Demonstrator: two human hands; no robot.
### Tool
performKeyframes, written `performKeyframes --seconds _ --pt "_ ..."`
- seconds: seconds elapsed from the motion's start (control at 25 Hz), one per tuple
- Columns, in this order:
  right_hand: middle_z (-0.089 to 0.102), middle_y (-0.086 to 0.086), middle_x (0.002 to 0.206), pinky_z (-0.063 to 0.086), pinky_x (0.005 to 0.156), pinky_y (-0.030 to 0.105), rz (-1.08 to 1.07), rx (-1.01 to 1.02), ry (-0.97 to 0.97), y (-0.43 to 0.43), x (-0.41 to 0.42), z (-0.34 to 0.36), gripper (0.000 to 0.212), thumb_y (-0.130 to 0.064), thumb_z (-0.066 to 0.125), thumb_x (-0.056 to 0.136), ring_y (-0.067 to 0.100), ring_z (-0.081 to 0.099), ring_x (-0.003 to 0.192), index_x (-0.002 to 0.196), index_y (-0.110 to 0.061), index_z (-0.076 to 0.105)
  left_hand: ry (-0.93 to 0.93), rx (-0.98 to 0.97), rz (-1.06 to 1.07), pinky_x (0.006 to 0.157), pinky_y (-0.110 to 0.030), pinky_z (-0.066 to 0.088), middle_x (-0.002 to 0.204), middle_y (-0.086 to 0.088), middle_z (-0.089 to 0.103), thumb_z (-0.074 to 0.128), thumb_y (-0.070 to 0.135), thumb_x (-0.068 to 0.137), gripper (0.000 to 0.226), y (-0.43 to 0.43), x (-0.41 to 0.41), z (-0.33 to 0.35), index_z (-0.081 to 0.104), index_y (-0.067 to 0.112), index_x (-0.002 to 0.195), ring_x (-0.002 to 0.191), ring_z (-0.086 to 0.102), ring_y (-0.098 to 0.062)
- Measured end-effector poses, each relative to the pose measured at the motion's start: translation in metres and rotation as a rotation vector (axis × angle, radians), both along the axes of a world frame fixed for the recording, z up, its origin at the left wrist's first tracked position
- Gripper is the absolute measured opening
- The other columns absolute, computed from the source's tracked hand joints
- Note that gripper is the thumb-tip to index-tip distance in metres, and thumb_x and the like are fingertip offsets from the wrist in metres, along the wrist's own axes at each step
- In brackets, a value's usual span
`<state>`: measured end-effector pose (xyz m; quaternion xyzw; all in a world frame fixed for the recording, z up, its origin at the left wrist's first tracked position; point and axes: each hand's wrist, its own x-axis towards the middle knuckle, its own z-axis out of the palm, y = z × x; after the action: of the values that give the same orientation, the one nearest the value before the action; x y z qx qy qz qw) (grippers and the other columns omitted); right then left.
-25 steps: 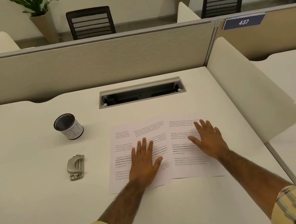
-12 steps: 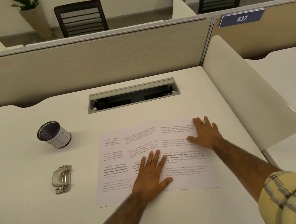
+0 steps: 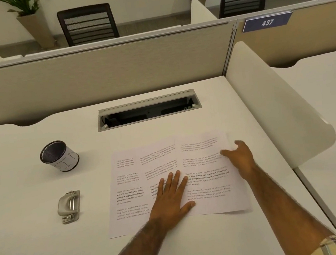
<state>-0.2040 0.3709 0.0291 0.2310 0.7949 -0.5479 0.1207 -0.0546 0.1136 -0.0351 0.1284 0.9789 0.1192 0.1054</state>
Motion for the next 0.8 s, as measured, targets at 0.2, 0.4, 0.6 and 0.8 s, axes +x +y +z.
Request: performKeyframes --seconds 0.2,0.4,0.6,0.8 --pt "0.075 0.018 0.106 0.062 0.081 0.047 0.06 0.005 0.04 -0.014 0.007 0.01 0.014 0.002 0.064 0.083 0.035 0.073 0.091 0.094 -0.004 0.071 0.06 0.002 0.12 0.125 -0.039 -0.019 0.168 0.005 -0.029 0.005 0.074 0.099 0.079 -0.022 0.003 0.005 -0.013 0.031 0.163 0.156 -0.026 -0.016" --pt "0.074 0.008 0.097 0.063 0.077 0.041 0.221 0.05 0.084 -0.054 0.011 0.022 0.01 -0.005 0.064 0.086 0.029 0.073 0.087 0.093 -0.009 0.07 0.089 -0.029 0.429 0.127 -0.044 -0.013 0.17 -0.001 -0.025 -0.005 0.075 0.092 0.088 -0.096 0.011 0.011 -0.012 0.025 0.163 0.157 -0.022 -0.021" --pt "0.067 0.0 0.088 0.054 0.063 0.028 0.479 0.174 0.116 -0.099 0.015 0.013 0.009 -0.012 0.062 0.092 0.022 0.067 0.082 0.085 -0.018 0.062 0.05 -0.062 0.278 0.126 -0.045 -0.013 0.17 0.004 -0.022 0.002 0.078 0.095 0.08 -0.116 0.019 0.005 -0.01 0.036 0.162 0.157 -0.021 -0.021" --pt "0.054 0.002 0.151 0.031 0.118 0.049 0.91 0.475 0.154 -0.112 -0.002 0.008 0.06 -0.057 0.062 0.091 0.029 0.034 0.147 0.143 -0.028 0.056 0.076 -0.098 0.224 0.126 -0.046 -0.012 0.17 0.008 -0.022 0.005 0.079 0.097 0.076 -0.111 0.019 -0.006 -0.016 0.041 0.16 0.157 -0.023 -0.016"
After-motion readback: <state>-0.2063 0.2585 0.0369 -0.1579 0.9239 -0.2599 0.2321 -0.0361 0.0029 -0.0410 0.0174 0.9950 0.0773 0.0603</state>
